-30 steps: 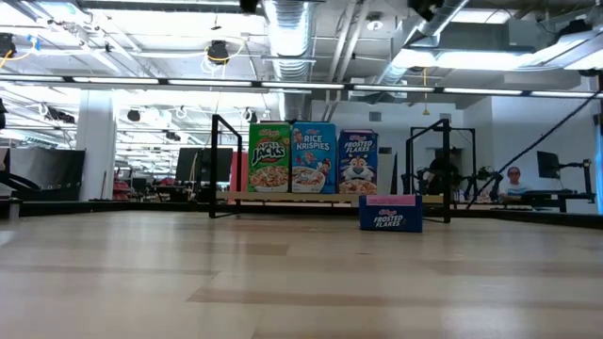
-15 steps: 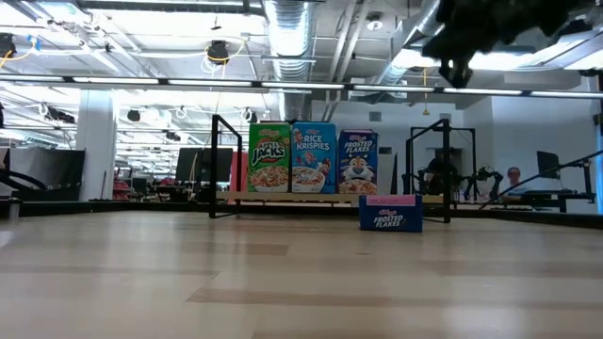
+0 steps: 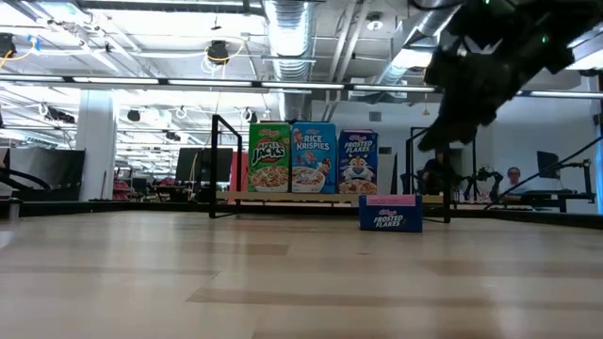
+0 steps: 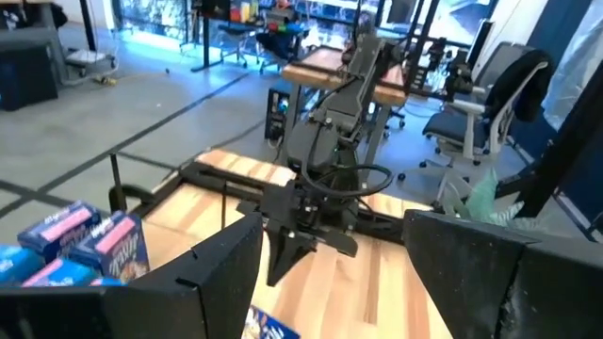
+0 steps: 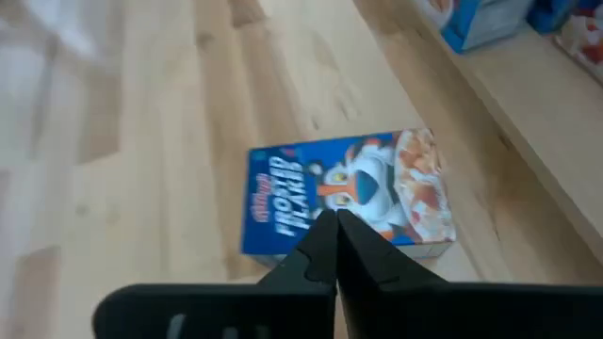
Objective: Stack cereal on shelf
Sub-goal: Put the blue cereal box on the shelf aligned with the blue cereal box
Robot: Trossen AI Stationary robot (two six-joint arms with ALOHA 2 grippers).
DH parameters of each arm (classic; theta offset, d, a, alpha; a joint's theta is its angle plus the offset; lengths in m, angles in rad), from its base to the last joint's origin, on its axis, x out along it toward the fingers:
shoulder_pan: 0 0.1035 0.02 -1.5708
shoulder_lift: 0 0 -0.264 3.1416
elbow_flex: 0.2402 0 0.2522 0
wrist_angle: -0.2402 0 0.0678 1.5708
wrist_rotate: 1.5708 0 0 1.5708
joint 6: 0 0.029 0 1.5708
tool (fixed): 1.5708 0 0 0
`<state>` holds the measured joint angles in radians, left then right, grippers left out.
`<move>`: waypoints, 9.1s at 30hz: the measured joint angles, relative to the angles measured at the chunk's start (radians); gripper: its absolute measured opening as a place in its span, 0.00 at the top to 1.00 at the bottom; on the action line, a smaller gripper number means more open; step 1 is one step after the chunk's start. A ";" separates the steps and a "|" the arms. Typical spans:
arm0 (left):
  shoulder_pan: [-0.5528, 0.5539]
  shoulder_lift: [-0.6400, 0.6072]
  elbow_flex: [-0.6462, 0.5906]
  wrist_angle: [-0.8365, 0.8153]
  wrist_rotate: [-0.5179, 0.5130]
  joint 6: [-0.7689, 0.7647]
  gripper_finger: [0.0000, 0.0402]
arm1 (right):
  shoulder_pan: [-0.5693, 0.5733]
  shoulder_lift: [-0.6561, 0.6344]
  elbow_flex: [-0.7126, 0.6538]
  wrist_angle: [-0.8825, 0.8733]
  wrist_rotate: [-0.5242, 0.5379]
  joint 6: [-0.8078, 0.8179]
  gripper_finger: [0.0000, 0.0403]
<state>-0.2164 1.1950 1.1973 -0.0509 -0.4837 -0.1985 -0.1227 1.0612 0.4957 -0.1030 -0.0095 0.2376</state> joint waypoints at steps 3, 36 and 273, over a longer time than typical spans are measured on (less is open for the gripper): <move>-0.020 0.002 0.000 -0.027 -0.021 -0.019 0.39 | 0.010 0.066 -0.038 0.103 0.017 0.000 0.94; -0.159 0.070 -0.009 -0.298 -0.207 -0.336 0.39 | 0.218 0.335 0.107 0.260 0.086 0.099 0.95; -0.150 0.516 -0.528 0.531 -0.311 -1.216 1.00 | 0.283 0.356 0.000 0.503 0.269 -0.239 0.57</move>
<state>-0.3663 1.7108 0.6693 0.4805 -0.7946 -1.4147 0.1600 1.4170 0.4961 0.4005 0.2596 -0.0010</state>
